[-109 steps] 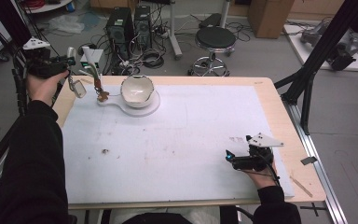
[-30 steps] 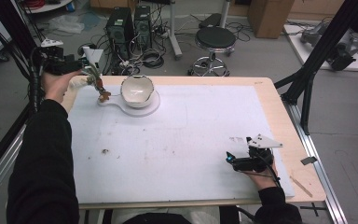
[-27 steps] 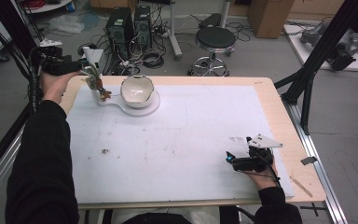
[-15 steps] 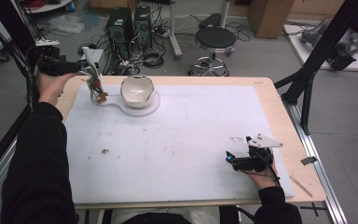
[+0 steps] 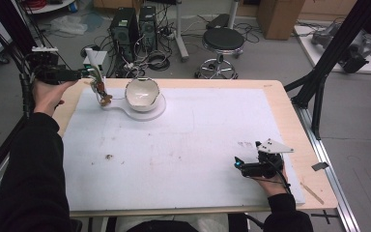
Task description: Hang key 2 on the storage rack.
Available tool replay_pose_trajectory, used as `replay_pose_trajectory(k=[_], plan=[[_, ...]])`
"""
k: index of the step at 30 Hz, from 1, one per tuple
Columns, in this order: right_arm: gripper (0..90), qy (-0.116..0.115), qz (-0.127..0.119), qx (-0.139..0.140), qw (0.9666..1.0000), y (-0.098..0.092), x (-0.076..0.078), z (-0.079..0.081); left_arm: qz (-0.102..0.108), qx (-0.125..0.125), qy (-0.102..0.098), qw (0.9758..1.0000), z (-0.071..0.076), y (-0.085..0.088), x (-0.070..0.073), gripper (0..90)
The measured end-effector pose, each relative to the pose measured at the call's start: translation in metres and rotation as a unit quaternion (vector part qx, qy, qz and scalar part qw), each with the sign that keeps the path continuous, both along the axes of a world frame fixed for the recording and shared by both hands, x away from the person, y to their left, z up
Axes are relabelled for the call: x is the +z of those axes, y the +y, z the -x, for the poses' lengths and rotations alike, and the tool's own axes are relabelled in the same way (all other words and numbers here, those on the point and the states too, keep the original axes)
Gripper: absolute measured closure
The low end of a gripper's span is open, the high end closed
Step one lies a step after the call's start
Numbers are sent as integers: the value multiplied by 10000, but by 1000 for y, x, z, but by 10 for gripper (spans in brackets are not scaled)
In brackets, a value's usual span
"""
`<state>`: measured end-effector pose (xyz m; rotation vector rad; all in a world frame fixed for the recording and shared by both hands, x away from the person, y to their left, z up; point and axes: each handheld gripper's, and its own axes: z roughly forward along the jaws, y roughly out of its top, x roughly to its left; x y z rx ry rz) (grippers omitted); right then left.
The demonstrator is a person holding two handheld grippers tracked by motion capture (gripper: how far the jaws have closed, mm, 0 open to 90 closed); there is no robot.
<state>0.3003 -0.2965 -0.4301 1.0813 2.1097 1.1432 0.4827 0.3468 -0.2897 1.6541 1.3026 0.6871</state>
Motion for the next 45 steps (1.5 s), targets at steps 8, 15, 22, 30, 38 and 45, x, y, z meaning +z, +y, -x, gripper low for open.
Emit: replay_pose_trajectory(k=[8,15,22,30,38,45], plan=[[7,-4,-16,-5,10000,-1,0,0,40,31,-33,10000,17,6,-9,75],[7,-27,-15,27,10000,2,1,-1,79,2,-57,10000,29,6,-15,75],[7,-16,-24,38,10000,3,1,-1,95,-151,-50,9998,39,2,-20,75],[7,-42,-24,63,10000,4,3,0,140,-319,-1,9994,51,-5,-30,75],[7,-66,-24,59,10000,3,3,0,96,-580,120,9982,65,-14,-43,75],[7,-56,-30,68,10000,3,3,1,39,-945,218,9953,80,-25,-53,74]])
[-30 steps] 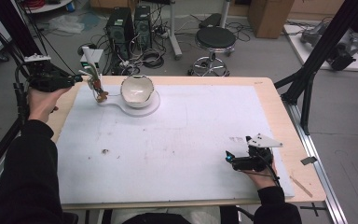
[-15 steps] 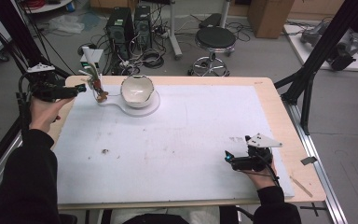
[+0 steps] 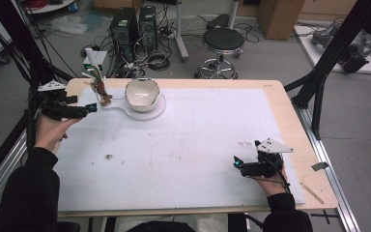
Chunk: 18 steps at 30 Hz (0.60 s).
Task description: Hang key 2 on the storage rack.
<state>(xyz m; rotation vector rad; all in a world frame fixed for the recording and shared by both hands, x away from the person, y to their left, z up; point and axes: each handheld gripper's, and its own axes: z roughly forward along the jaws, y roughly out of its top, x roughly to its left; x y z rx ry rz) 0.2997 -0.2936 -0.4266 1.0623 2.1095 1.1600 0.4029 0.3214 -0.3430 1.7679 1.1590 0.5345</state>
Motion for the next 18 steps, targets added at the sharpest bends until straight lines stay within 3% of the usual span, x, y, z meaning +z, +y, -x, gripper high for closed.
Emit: replay_pose_trajectory(k=[8,13,18], plan=[[7,-39,18,15,10000,-1,0,0,-81,-379,176,9991,20,-14,-13,74],[7,-31,27,37,10000,0,0,0,-325,-727,271,9965,32,-26,-19,74],[7,-4,6,7,10000,-1,0,1,-399,-829,326,9952,43,-26,-25,74]])
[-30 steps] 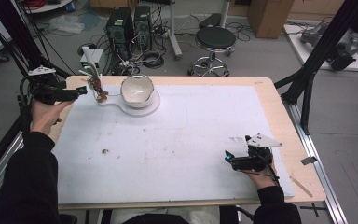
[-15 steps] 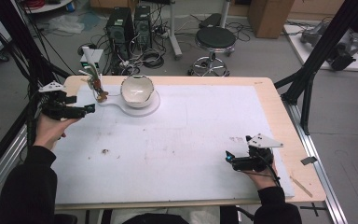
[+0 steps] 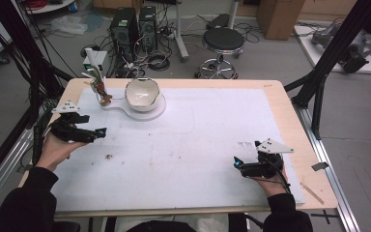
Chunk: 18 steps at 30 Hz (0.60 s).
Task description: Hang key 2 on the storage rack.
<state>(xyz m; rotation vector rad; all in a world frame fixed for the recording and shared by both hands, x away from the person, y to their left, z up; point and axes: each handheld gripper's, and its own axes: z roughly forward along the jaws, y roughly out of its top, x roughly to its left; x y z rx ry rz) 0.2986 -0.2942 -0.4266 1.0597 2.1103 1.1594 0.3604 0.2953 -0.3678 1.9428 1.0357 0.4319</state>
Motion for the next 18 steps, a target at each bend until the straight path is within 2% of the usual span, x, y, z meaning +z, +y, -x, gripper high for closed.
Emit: replay_pose_trajectory(k=[2,6,10,12,18], plan=[[7,-9,-7,-6,10000,0,0,0,-9,-1,41,10000,5,1,-3,74],[7,-12,-14,-19,10000,-1,0,1,-136,-198,210,9995,15,2,-8,74],[7,-29,4,-10,10000,-1,1,1,-405,-358,389,9978,22,2,-13,74],[7,-27,4,-5,10000,-1,1,1,-532,-414,352,9971,27,0,-15,74],[7,8,-14,-8,10000,-1,1,2,-652,-510,491,9954,38,2,-24,74]])
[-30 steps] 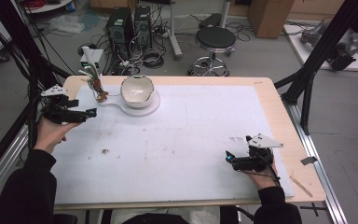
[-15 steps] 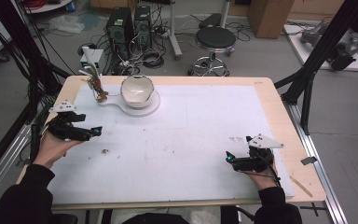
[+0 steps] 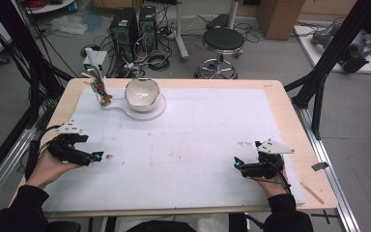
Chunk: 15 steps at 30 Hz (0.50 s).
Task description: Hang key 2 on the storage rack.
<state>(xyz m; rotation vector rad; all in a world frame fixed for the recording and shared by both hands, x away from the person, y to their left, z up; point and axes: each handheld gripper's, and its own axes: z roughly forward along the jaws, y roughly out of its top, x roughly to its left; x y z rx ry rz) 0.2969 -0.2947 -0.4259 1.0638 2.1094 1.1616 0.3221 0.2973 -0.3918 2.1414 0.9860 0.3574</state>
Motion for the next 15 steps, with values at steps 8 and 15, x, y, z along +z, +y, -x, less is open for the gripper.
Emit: replay_pose_trajectory(k=[8,15], plan=[[7,-6,6,0,10000,0,0,0,32,-133,156,9998,12,6,-5,65],[7,-14,1,-29,10000,-2,0,1,111,-154,171,9997,26,8,-13,64]])
